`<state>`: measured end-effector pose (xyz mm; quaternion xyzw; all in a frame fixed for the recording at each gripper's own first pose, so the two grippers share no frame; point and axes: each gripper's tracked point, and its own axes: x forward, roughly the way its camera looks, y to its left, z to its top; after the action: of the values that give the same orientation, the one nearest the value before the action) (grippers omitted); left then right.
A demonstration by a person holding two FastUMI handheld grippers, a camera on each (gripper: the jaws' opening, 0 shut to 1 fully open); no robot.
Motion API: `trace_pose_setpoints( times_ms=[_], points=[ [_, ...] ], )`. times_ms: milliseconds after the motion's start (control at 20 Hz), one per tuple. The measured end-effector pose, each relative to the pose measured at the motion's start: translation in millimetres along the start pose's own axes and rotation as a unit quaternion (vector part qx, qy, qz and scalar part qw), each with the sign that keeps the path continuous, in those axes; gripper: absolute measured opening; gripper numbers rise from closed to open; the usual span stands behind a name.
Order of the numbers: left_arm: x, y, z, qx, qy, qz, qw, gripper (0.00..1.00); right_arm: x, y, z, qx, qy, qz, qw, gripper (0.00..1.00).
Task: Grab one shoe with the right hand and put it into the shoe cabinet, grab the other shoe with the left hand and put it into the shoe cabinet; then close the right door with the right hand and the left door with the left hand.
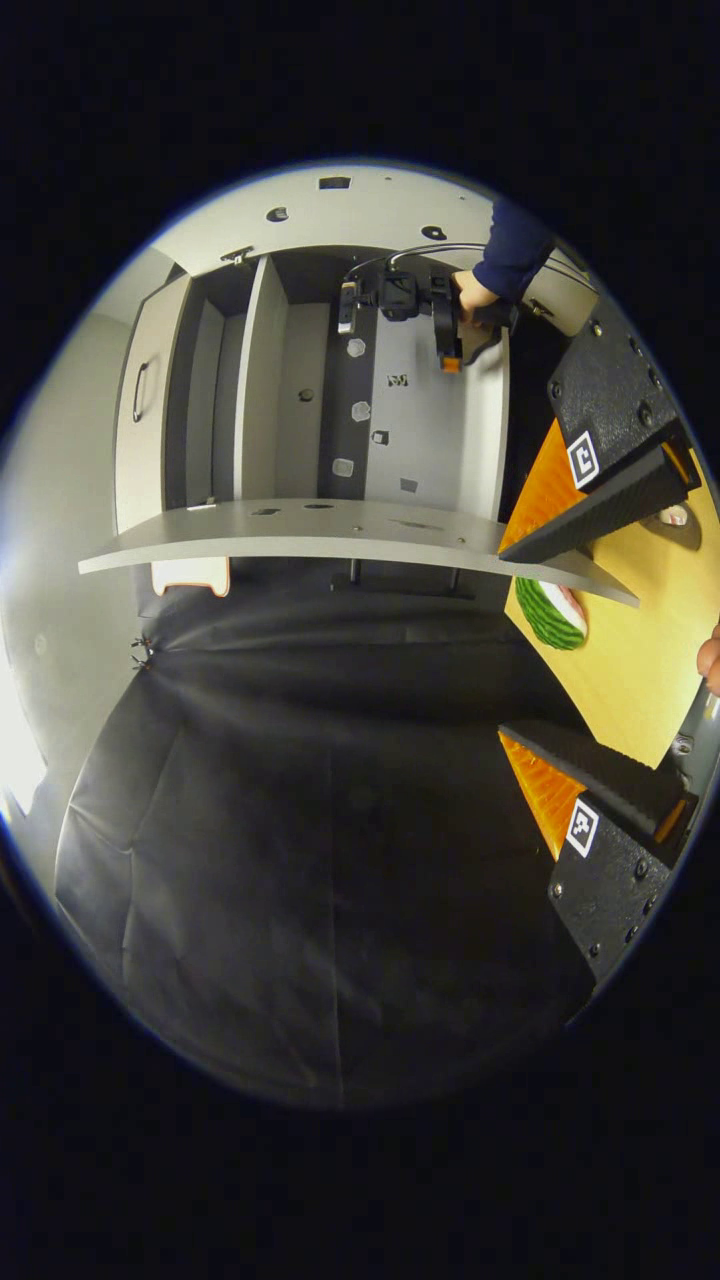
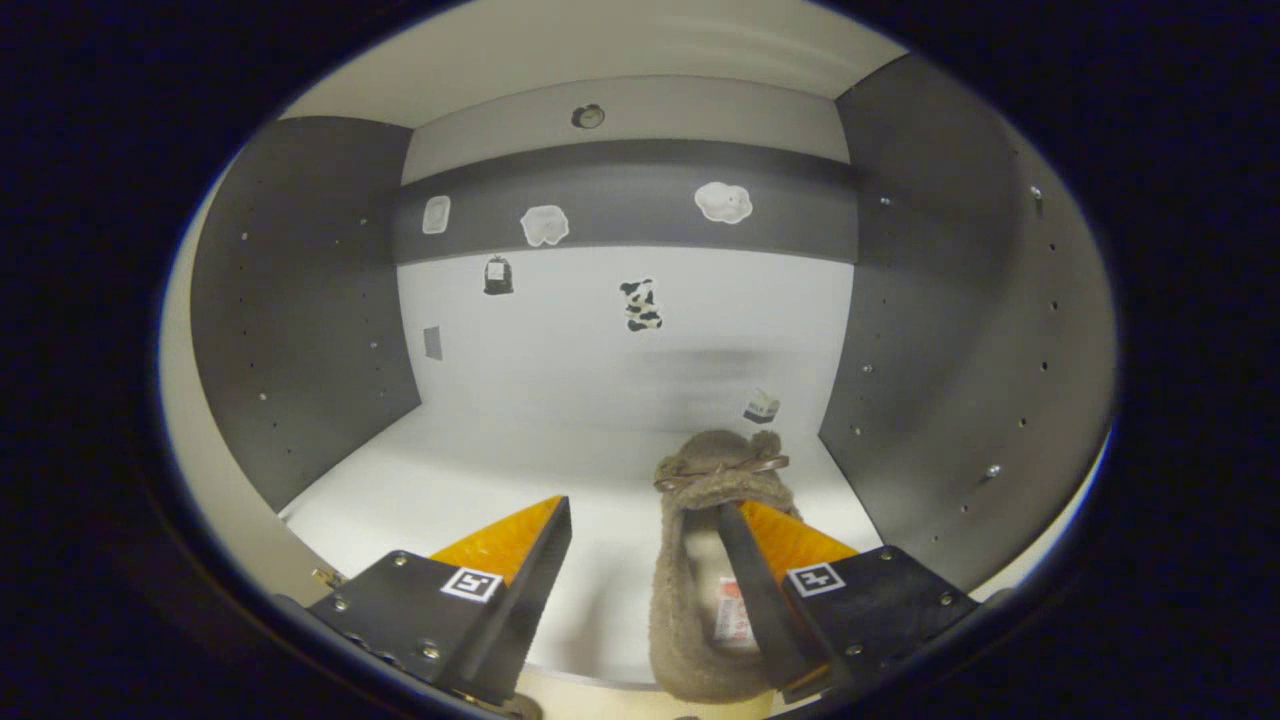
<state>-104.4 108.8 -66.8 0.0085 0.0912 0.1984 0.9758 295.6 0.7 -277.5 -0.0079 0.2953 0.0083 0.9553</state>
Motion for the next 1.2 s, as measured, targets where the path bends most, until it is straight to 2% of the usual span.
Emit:
trace_pose_setpoints(
  times_ms=[300, 350, 500, 600, 650, 750, 800, 900, 1000, 1100, 1150, 1200],
  points=[
    [1, 1, -11, 0.005, 0.007, -0.019, 1.000, 0.93, -42, -12, 21, 0.016, -0.034, -0.008, 0.999, 0.88],
    [2, -3, -16, 0.006, 0.013, -0.027, 1.000, 0.96, -55, -13, 29, 0.018, -0.047, -0.005, 0.999, 0.88],
    [5, -21, -41, 0.010, 0.044, -0.061, 0.997, 0.94, -100, -18, 64, 0.030, -0.097, -0.001, 0.995, 0.86],
    [5, -34, -61, 0.013, 0.072, -0.086, 0.994, 0.94, -133, -21, 88, 0.034, -0.128, 0.002, 0.991, 0.88],
    [4, -41, -70, 0.013, 0.086, -0.100, 0.991, 0.97, -151, -20, 99, 0.033, -0.146, 0.004, 0.989, 0.88],
    [2, -58, -88, 0.011, 0.112, -0.133, 0.985, 0.94, -183, -24, 119, 0.021, -0.182, 0.003, 0.983, 0.85],
    [2, -65, -98, 0.009, 0.125, -0.148, 0.981, 0.97, -198, -29, 126, 0.011, -0.194, -0.005, 0.981, 0.84],
    [3, -82, -116, 0.009, 0.148, -0.179, 0.973, 0.97, -226, -30, 134, -0.003, -0.208, -0.007, 0.978, 0.88],
    [6, -98, -140, 0.011, 0.172, -0.206, 0.963, 0.96, -253, -31, 142, -0.011, -0.221, -0.006, 0.975, 0.84],
    [4, -113, -171, 0.017, 0.211, -0.234, 0.949, 0.97, -276, -35, 148, -0.020, -0.228, -0.010, 0.973, 0.88],
    [1, -120, -187, 0.018, 0.233, -0.247, 0.940, 0.97, -288, -36, 152, -0.023, -0.233, -0.010, 0.972, 0.84],
    [0, -125, -199, 0.018, 0.250, -0.256, 0.934, 0.96, -301, -37, 156, -0.024, -0.239, -0.008, 0.971, 0.88]
  ],
)
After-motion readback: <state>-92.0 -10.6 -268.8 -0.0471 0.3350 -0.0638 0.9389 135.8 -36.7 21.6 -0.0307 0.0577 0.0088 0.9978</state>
